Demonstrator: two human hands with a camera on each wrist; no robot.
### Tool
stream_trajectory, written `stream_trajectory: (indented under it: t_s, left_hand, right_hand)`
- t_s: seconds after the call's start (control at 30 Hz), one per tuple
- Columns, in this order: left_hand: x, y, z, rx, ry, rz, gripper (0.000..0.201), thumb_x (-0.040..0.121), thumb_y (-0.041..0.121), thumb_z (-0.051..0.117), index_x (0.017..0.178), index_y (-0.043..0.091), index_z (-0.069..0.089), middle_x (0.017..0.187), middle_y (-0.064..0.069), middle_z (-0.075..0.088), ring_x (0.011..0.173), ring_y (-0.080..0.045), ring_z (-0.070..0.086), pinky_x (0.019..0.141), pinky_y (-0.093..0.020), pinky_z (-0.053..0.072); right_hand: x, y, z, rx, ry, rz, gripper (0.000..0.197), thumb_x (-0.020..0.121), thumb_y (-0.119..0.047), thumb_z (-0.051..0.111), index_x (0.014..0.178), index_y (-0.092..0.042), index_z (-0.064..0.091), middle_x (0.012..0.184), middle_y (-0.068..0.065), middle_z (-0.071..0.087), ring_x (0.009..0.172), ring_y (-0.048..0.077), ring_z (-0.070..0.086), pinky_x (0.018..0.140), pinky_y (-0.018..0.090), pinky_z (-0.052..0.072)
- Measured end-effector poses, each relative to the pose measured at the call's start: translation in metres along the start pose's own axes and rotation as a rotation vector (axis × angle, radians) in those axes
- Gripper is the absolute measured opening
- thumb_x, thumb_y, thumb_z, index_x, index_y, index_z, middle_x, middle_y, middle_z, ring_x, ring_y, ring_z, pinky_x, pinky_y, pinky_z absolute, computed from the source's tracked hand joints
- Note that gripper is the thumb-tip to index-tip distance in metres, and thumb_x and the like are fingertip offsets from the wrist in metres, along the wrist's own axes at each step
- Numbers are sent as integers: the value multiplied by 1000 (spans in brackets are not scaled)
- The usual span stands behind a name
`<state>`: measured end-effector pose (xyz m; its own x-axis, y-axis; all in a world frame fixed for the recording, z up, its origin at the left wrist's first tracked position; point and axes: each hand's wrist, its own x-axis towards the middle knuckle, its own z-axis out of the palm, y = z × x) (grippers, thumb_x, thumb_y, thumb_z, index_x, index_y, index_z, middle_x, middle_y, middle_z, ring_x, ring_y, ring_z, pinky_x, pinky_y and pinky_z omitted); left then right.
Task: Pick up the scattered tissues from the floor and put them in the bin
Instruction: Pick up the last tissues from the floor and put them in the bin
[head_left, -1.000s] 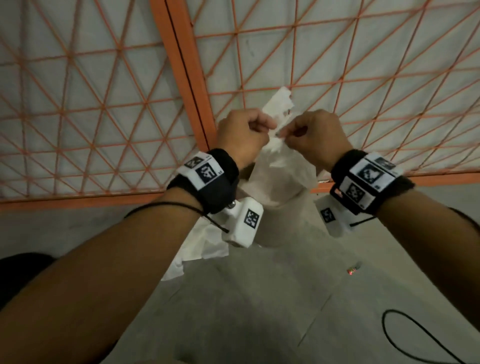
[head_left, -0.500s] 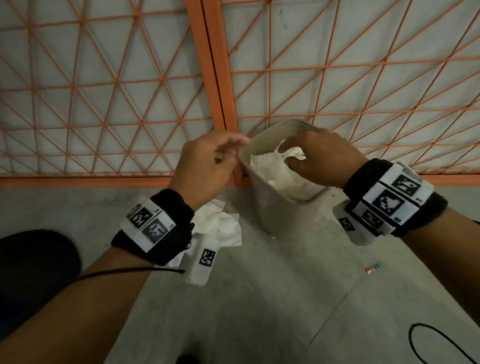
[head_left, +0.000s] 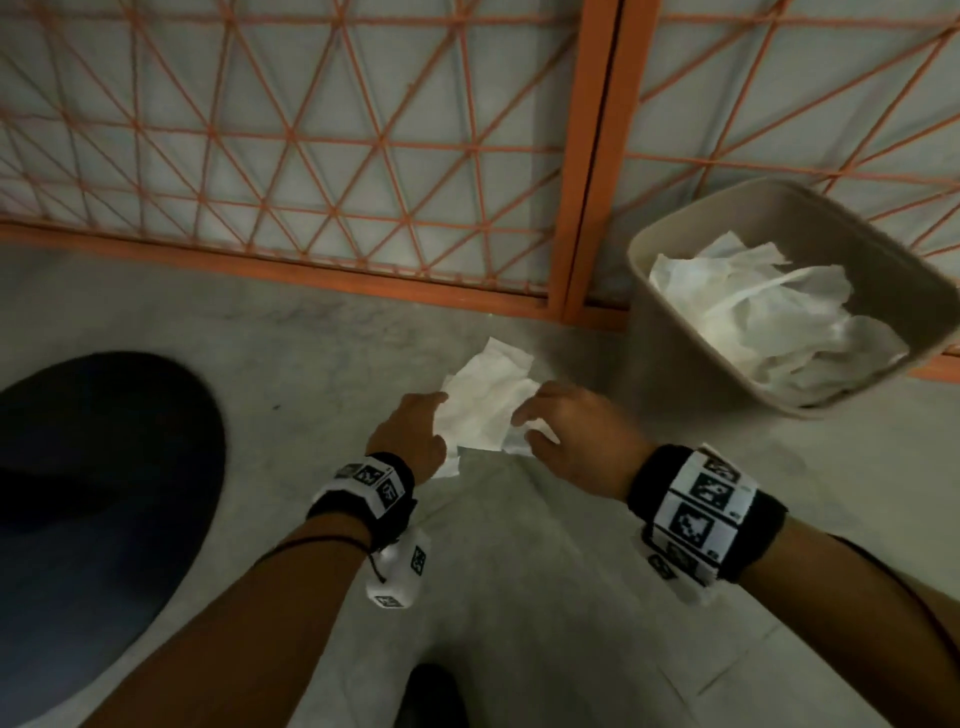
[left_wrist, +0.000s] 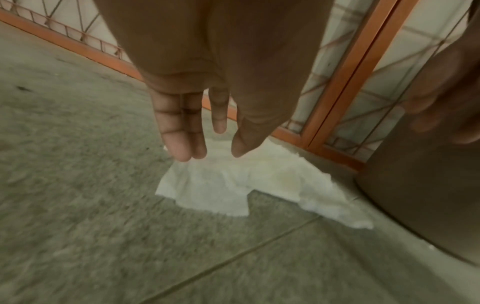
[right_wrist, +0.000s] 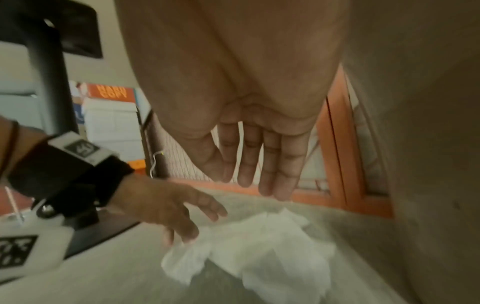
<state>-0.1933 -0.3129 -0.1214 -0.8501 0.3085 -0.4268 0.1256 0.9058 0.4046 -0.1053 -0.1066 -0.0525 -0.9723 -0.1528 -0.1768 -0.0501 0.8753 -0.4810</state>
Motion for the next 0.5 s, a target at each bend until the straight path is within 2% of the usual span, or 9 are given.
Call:
stream_trajectory:
  t_s: [0.13,0.23,0.33,0.43,0.5]
  left_hand:
    - [15,-9,13,136,46,-50,55,96,20,48,148,27,32,149,-4,39,130,-29,47,105,-38,39]
    - [21,-18,17,192,90,-44,40,96,19,44,135,25,51,131,-8,56,117,-30,57,96,-37,45]
    - [20,-24,14,139,106,-20,29,96,22,45,112,20,69,115,-10,63,104,-31,62,88,-37,48]
    - [11,-31,11,56,146,1,25,96,21,48,103,15,71,106,-11,63,96,-31,63,82,-34,48]
    - [3,-34,11,14,159,11,22,96,19,48,102,14,68,105,-10,61,94,-29,62,79,-31,45]
  right_hand:
    - [19,23,40,16,-70,106,37,89,-20,52,126,-20,56,134,5,52,120,28,52,98,42,46]
    - [31,40,57,-6,-116,171,48,90,-18,52,137,-18,43,144,6,42,127,29,46,103,39,42]
    - [37,55,69,-25,-143,206,56,90,-19,51,143,-19,34,151,5,34,134,27,38,107,37,36]
    - [35,64,80,-61,-159,196,54,90,-18,51,142,-19,37,151,6,36,138,26,34,110,41,34]
    - [32,67,86,-138,-99,156,47,88,-18,54,134,-19,49,144,7,46,133,29,40,103,47,42]
